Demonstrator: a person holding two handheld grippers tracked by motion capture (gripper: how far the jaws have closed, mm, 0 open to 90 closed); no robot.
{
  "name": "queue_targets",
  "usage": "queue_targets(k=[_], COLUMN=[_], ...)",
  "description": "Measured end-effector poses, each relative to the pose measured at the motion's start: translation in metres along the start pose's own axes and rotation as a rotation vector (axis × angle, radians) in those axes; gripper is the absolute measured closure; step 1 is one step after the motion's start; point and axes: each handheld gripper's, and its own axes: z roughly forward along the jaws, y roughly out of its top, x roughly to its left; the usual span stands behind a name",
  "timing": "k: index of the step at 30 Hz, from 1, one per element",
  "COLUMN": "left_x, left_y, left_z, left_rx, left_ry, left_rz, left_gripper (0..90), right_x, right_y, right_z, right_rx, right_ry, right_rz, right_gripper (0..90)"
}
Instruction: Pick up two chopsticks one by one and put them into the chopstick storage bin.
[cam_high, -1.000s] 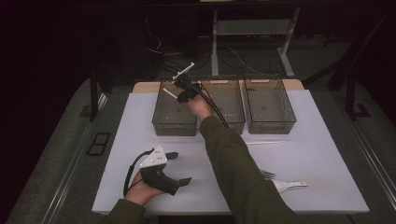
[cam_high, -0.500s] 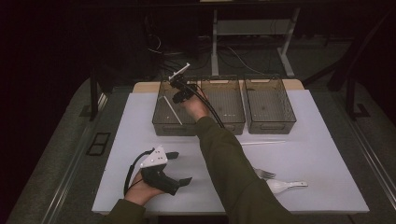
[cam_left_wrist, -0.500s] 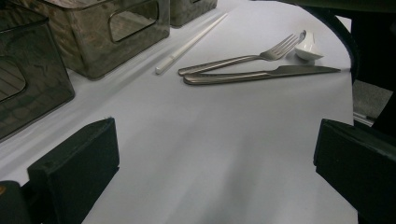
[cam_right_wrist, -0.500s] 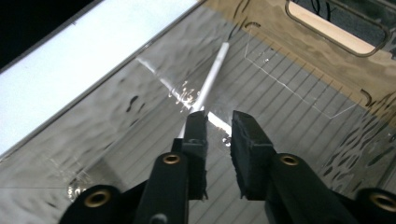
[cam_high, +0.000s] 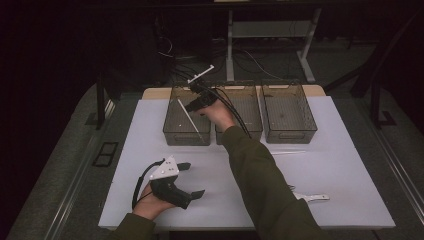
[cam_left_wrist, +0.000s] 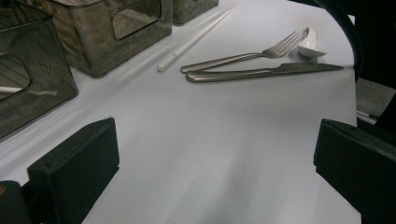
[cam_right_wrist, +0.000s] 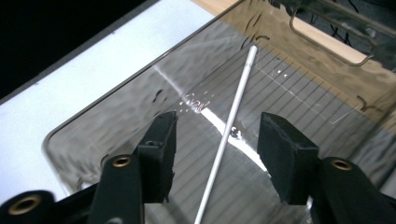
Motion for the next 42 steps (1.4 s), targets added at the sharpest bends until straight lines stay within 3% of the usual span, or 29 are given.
queue_targets(k=[4, 10, 21, 36, 42], left_x=[0.001, 0.0, 0.0, 0.001, 0.001], left_y=[0.0, -0.001, -0.001, -0.002, -0.003], left_z=[-0.001, 0.0, 0.001, 0.003, 0.004], left_rx=[0.015, 0.022, 0.042, 0.04, 0.045], left_ry=[0.003, 0.006, 0.014, 0.01, 0.01], left_rz=[0.021, 0.019, 0.029, 0.006, 0.006], left_gripper=[0.0, 0.0, 0.0, 0.0, 0.0], right_x=[-0.002, -0.006, -0.016, -0.041, -0.055], right_y=[-0.007, -0.022, -0.062, -0.13, -0.158], right_z=[-0.019, -0.046, -0.089, -0.141, -0.159], right_rx=[-0.022, -0.046, -0.073, -0.143, -0.174], right_ry=[0.028, 0.051, 0.092, 0.16, 0.161], right_rz=[-0.033, -0.075, -0.13, -0.132, -0.126], right_gripper=[42.6, 40.2, 37.5, 37.2, 37.5])
